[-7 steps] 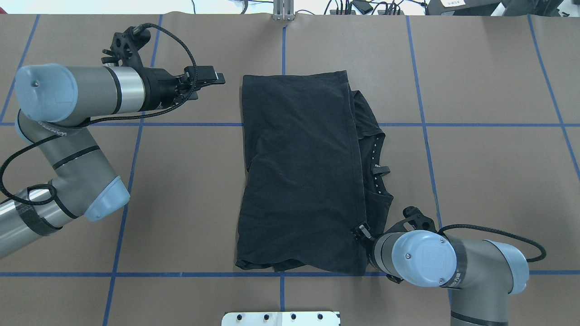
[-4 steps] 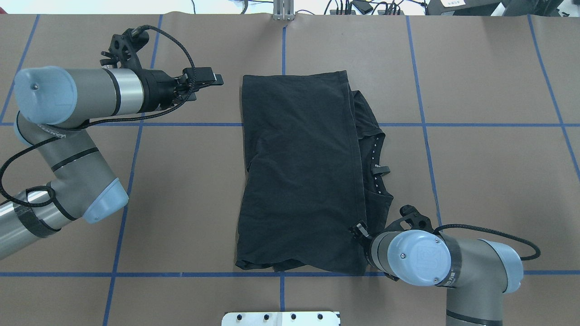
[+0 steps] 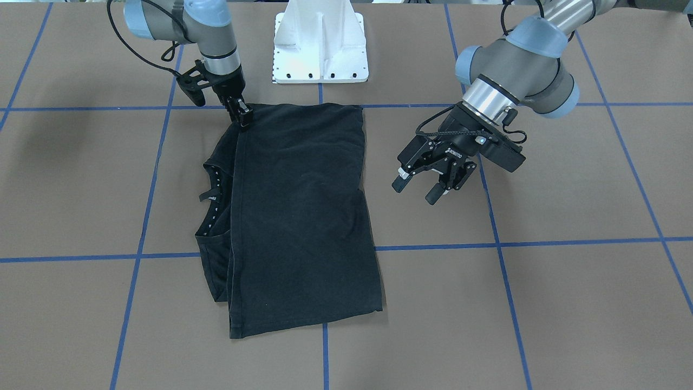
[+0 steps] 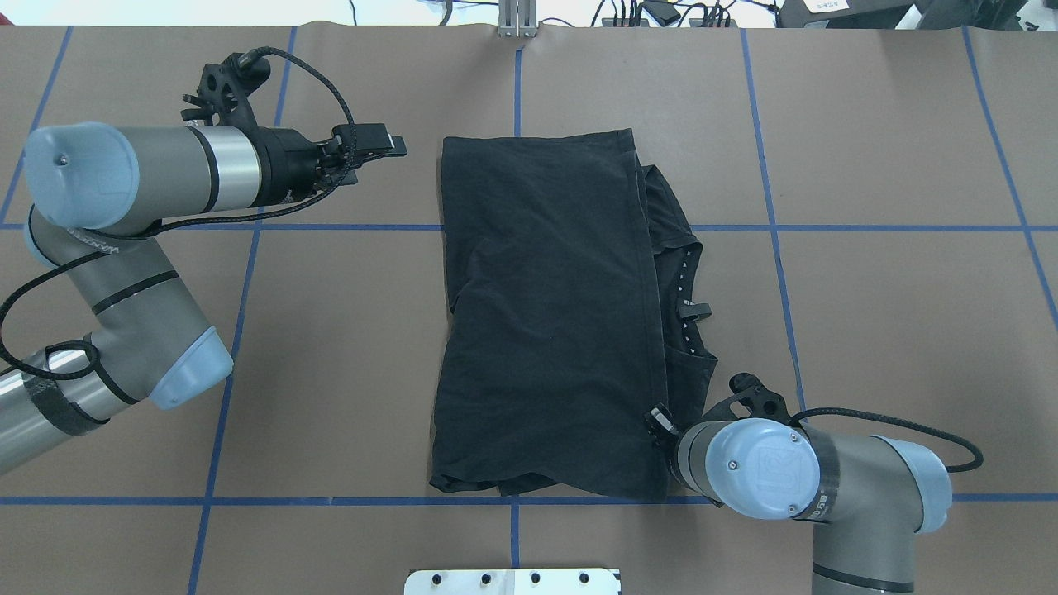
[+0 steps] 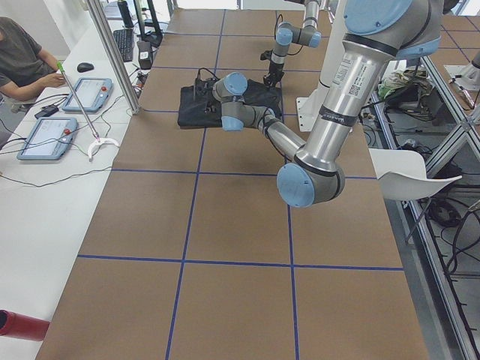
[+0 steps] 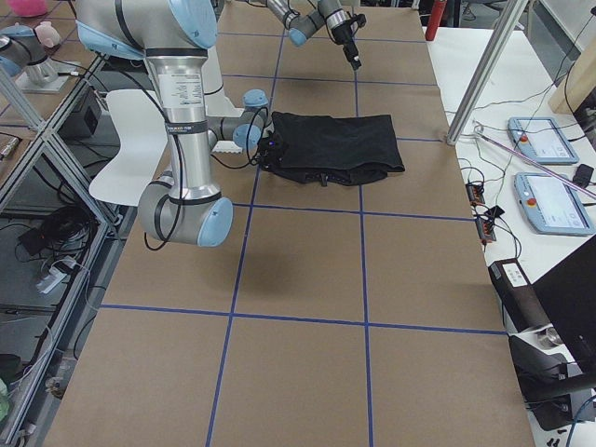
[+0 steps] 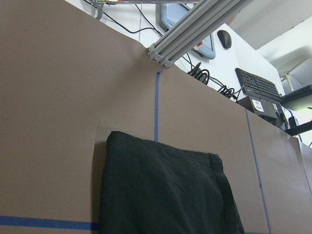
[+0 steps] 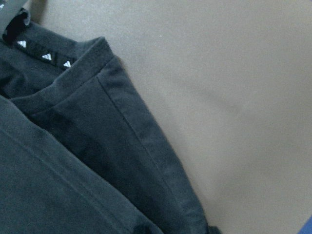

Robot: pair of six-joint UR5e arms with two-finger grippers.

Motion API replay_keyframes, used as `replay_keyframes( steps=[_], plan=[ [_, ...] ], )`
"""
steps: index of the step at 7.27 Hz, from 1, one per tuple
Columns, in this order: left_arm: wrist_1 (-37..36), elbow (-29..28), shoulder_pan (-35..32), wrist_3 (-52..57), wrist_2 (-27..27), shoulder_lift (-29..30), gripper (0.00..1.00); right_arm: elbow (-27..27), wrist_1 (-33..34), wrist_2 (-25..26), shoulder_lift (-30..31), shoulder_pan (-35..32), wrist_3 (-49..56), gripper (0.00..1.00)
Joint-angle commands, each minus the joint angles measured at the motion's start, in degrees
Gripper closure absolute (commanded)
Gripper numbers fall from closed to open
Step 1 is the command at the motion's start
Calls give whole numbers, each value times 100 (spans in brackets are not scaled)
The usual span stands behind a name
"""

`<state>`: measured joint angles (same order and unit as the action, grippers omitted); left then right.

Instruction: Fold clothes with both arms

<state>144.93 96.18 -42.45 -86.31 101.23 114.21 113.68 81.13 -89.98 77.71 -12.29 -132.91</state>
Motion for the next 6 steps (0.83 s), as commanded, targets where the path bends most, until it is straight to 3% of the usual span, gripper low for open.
replay_keyframes(
  steps=[1, 4, 6],
  plan=[
    [0, 59, 0, 0, -33, -83, 0, 31, -10, -89, -28, -115, 160, 100],
    [0, 146, 114, -374, -50, -84, 0, 215, -10, -291, -2, -238, 152, 100],
    [0, 871, 1005, -1401, -1002, -746, 0, 234, -10, -301, 33, -239, 152, 100]
  ],
)
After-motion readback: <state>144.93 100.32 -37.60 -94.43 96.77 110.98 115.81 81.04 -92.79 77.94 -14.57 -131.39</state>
